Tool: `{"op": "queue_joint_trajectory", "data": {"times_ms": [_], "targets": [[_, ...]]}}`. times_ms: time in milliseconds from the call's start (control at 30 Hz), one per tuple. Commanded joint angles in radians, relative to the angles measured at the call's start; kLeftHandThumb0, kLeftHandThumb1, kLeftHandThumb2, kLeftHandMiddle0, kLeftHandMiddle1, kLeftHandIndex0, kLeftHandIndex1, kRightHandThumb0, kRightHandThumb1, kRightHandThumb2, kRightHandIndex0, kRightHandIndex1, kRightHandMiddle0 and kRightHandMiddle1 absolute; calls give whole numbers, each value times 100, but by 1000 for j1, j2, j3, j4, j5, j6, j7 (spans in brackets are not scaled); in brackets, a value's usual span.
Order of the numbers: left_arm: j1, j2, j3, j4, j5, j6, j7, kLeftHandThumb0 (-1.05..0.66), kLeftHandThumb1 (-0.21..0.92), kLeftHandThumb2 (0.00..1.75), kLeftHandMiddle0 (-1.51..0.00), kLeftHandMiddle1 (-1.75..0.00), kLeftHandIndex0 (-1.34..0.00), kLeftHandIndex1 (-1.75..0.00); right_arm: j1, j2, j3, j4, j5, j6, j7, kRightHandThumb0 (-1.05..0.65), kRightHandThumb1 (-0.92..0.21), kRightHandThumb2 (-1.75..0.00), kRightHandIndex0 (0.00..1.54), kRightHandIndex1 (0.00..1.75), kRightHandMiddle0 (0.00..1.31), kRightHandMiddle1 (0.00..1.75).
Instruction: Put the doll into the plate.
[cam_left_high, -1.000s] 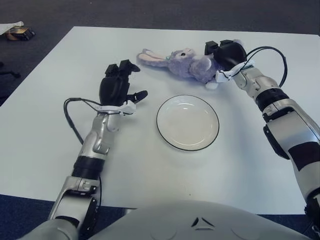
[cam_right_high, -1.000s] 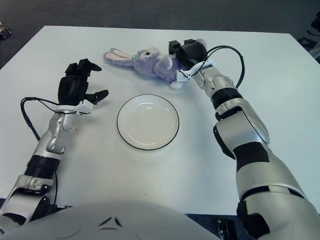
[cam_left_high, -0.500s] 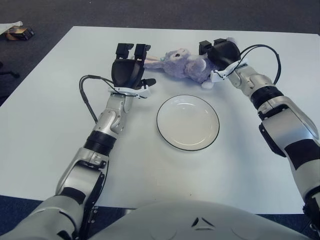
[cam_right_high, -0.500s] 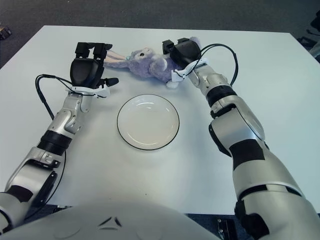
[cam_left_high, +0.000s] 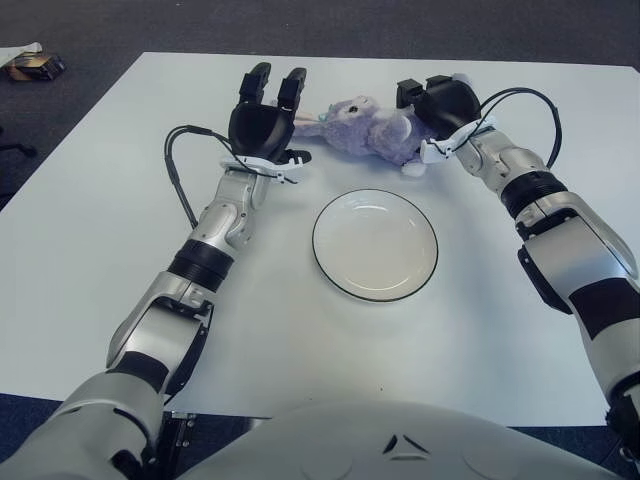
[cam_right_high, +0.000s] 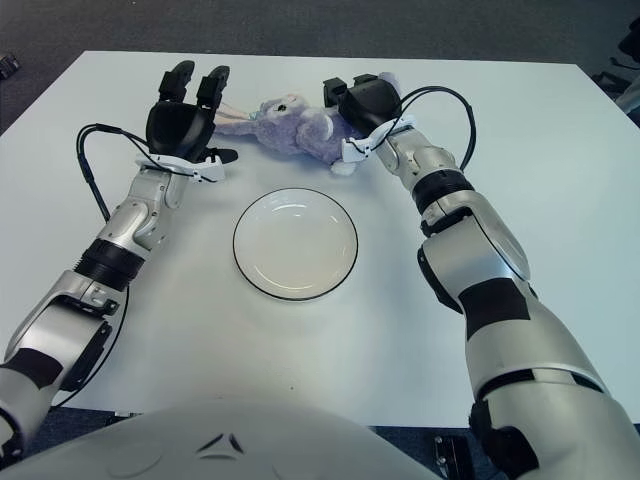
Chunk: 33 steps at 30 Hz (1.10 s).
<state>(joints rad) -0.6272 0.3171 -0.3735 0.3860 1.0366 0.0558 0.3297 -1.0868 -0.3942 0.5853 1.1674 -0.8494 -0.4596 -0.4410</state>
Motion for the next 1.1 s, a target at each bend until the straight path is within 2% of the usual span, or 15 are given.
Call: {"op": "queue_joint_trajectory", "data": {"times_ms": [0,367,800,1067], "targets": [[-43,-4,-22,39,2,-4,26,-88,63,53,0,-9,0,-2,-20,6,-19,-28,23,-11,-6,0,-1,-163,87,163,62,175],[-107,-30,-54,127,-44,-41,35,-91,61,50,0,-1,0,0,-7,1,-24,-87,18,-9,1,0,-1,-163,87,164,62,175],[-97,-44,-48,100,-137,-102,-22,-99,64,40,0,0,0,0,-5,-10,-22,-158,4,15,9,0,-3,-161,86,162,61,175],[-98,-53,-44,141,-175,-144,20,-99,66,35,0,0,0,0,12,-8,-53,-194,38,19,51,0,-3,-160,86,162,60,175]]}}
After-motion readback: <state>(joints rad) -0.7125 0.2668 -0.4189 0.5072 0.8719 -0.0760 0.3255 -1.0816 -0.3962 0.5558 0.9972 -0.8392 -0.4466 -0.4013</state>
